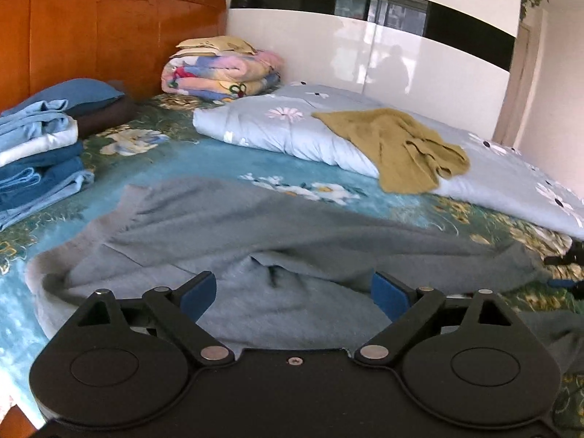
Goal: Fold clothes
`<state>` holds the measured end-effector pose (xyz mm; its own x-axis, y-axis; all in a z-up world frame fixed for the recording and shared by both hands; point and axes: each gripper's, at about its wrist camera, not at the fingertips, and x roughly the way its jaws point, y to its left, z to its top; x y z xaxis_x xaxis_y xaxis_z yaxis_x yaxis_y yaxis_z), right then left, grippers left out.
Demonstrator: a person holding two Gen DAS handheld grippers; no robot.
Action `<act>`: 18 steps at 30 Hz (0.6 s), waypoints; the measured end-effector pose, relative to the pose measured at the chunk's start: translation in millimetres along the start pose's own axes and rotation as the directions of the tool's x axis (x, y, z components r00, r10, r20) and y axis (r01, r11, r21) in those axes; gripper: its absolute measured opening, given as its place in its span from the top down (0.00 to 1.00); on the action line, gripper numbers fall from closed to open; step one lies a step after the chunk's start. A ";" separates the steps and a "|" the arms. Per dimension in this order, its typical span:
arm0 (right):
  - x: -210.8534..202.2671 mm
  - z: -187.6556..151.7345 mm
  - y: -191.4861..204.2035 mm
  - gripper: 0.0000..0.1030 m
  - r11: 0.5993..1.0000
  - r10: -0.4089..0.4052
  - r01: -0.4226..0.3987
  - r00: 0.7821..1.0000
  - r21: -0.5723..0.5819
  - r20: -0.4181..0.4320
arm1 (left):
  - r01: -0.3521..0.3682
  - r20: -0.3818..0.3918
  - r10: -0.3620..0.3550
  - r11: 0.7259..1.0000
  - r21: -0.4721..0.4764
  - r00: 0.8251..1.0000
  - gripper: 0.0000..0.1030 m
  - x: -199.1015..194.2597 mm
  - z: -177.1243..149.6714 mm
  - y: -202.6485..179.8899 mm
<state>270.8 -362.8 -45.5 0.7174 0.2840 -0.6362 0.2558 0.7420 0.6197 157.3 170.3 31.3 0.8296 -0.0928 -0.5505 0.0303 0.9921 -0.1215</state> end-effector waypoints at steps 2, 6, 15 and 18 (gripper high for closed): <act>0.3 5.6 -6.6 0.47 1.000 -0.017 0.017 1.000 0.021 0.010 | -0.010 -0.003 0.010 1.000 -0.005 1.000 0.12 1.0 -2.4 -1.4; 5.7 16.4 -26.4 0.47 0.994 -0.025 0.024 1.000 0.104 0.012 | -0.019 -0.010 0.018 0.999 -0.030 1.000 0.12 3.2 -5.0 1.8; 40.2 40.6 -56.2 0.48 0.969 0.127 -0.109 0.990 0.222 -0.067 | -0.018 -0.040 0.015 0.997 -0.073 0.999 0.12 13.6 -7.5 8.8; 53.0 48.1 -56.7 0.48 0.964 0.182 -0.158 0.978 0.214 -0.100 | 0.001 -0.042 -0.004 0.996 -0.085 0.999 0.12 25.4 -2.3 8.4</act>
<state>325.4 -419.1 -92.2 0.6837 0.4738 -0.5551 0.2718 0.5406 0.7962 177.3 176.0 14.4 0.8056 -0.1003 -0.5839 -0.0166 0.9813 -0.1915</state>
